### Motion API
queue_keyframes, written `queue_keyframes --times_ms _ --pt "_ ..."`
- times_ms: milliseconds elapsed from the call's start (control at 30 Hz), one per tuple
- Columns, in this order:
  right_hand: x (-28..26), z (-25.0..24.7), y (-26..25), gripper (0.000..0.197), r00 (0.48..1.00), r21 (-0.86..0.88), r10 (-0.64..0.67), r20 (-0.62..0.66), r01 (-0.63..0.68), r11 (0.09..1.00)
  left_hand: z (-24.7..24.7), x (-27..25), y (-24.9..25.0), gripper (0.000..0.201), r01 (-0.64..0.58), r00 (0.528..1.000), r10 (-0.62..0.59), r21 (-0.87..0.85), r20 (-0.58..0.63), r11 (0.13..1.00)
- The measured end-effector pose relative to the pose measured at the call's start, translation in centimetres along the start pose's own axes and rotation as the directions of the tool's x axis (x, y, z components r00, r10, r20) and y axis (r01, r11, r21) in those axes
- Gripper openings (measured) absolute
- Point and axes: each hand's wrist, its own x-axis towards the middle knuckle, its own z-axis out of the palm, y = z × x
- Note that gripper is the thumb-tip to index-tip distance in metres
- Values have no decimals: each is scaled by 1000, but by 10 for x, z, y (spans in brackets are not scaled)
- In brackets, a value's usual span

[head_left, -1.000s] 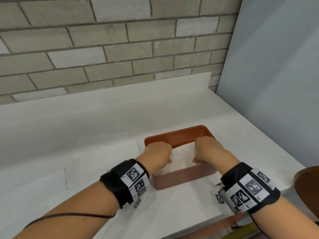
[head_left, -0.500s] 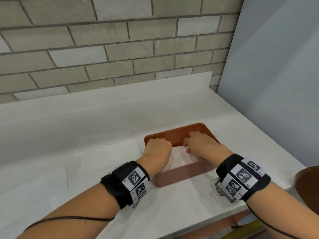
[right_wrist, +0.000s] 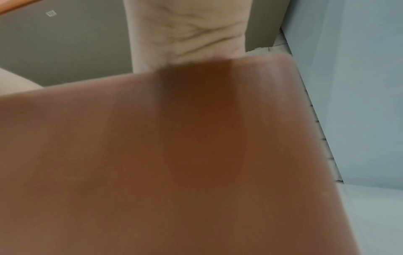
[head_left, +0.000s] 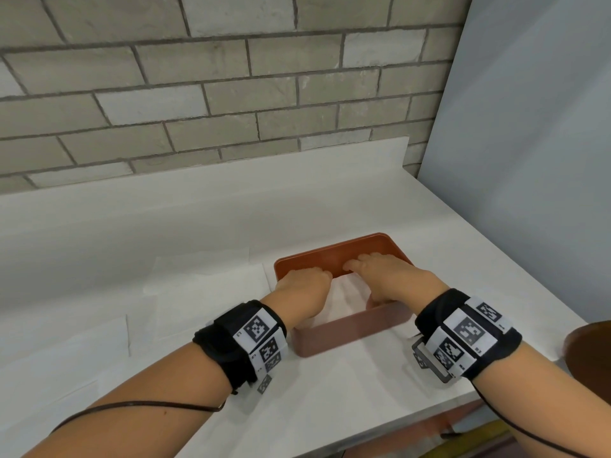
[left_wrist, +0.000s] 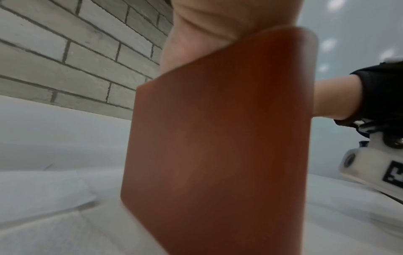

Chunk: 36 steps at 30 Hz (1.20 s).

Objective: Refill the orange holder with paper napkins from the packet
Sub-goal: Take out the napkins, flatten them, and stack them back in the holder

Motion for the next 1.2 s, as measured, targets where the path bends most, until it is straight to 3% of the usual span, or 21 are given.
queue_keyframes --times_ms 67,233,333,433,500,567,667,733,800,867,967,1033,1100,1200 --pt "0 0 0 88 999 12 -1 40 1 1000 1 1 -1 31 7 1000 -7 7 16 1000" --pt "0 -5 -2 75 994 -16 19 107 -18 1000 1 -1 3 26 40 993 -50 101 105 994" --pt "-4 -9 -2 75 994 47 56 96 -61 997 -7 -6 -1 21 -48 998 48 11 -38 999" --pt "-19 -19 -1 67 995 213 96 -42 -84 973 -21 -27 -8 25 -159 947 93 -200 -307 967" --pt "-32 -26 -5 53 969 323 107 -222 -30 946 -30 -49 -22 22 -227 871 24 -358 -491 905" --pt "-46 -32 -18 37 892 489 135 -430 105 866 -34 -76 -49 16 -229 817 -106 -487 -567 843" --pt "-62 -38 -61 16 792 632 162 -589 326 703 -27 -119 -110 10 -105 778 -344 -649 -525 753" --pt "-62 -39 -95 12 730 604 142 -669 422 676 -16 -148 -157 12 21 759 -456 -683 -464 730" --pt "-54 -38 -130 10 712 579 90 -696 482 658 -3 -175 -202 13 182 756 -532 -657 -382 731" --pt "-40 -36 -161 9 778 572 7 -629 457 681 12 -198 -242 12 336 755 -594 -614 -277 714" --pt "-16 -31 -198 10 908 496 -113 -403 320 807 37 -227 -295 9 491 764 -637 -544 -106 680" --pt "-3 -26 -215 18 968 427 -96 -233 191 884 55 -244 -324 23 565 775 -632 -472 21 677" --pt "7 -20 -226 33 998 368 7 -68 18 930 69 -257 -345 51 607 772 -626 -422 111 674" --pt "14 -13 -235 50 987 315 144 68 -158 936 80 -266 -359 86 615 770 -622 -432 146 660"
